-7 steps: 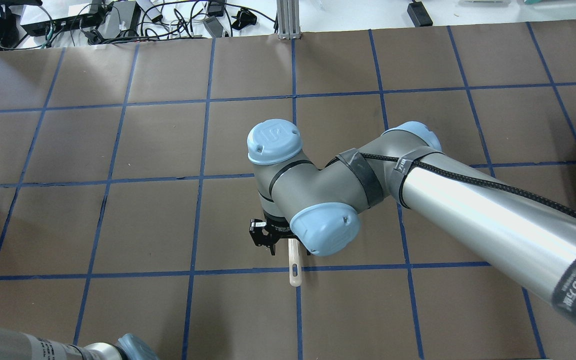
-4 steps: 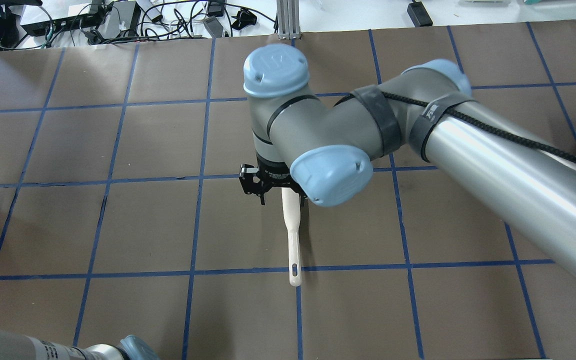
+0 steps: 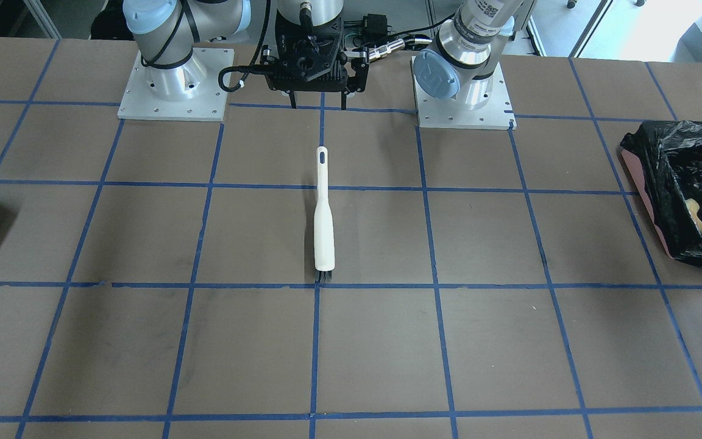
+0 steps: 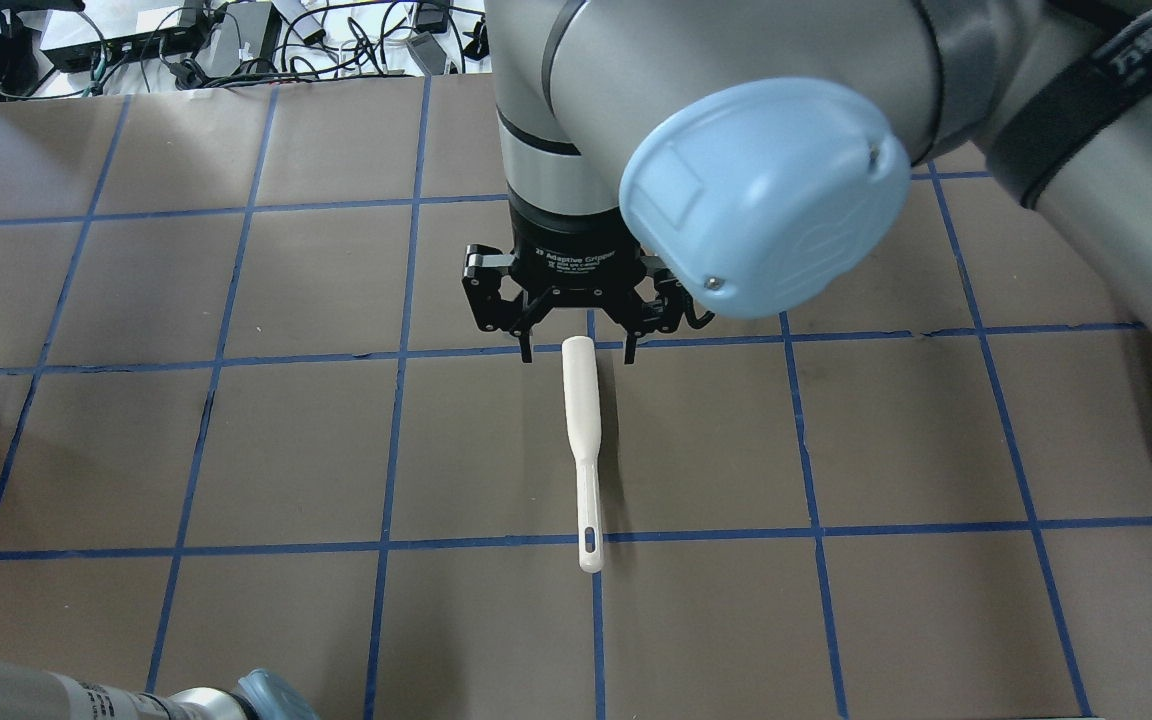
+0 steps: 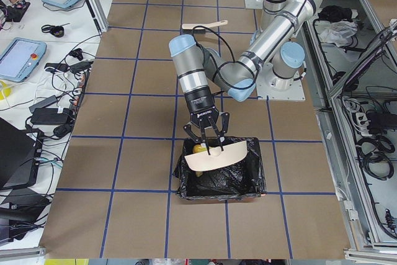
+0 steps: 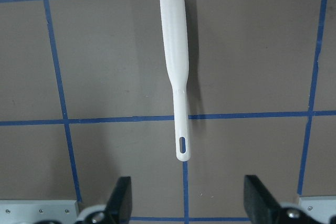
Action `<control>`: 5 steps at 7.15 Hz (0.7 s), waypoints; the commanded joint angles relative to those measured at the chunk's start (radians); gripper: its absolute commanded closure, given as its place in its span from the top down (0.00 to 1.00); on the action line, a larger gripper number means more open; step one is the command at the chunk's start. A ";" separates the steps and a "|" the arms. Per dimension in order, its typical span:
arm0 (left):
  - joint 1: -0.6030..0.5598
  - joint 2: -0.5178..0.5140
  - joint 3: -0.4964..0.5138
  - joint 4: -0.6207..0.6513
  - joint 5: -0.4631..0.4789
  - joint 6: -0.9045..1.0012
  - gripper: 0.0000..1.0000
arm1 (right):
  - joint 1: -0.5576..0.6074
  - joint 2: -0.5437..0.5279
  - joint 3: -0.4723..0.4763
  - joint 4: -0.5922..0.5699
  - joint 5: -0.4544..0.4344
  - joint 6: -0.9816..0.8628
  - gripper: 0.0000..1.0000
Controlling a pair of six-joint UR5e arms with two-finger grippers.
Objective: Sweep and dump trash in nearest bin
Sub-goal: 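Lower the brush onto the table and open the right gripper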
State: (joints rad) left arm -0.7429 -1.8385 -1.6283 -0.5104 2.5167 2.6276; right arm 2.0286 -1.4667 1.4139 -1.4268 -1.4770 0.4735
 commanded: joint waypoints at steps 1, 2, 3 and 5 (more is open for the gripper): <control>0.058 -0.001 0.001 0.003 -0.004 0.006 0.00 | -0.142 -0.014 -0.004 0.098 -0.035 -0.210 0.79; 0.074 0.011 -0.034 0.006 -0.015 0.014 0.00 | -0.274 -0.038 0.002 0.196 -0.051 -0.337 0.75; 0.065 -0.004 -0.025 0.015 -0.018 0.101 0.00 | -0.389 -0.053 0.005 0.257 -0.083 -0.481 0.74; 0.066 -0.024 -0.021 0.012 -0.024 0.146 0.00 | -0.424 -0.070 0.005 0.164 -0.072 -0.490 0.82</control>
State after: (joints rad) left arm -0.6771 -1.8512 -1.6503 -0.4981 2.4954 2.7359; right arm 1.6357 -1.5280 1.4189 -1.2093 -1.5502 0.0090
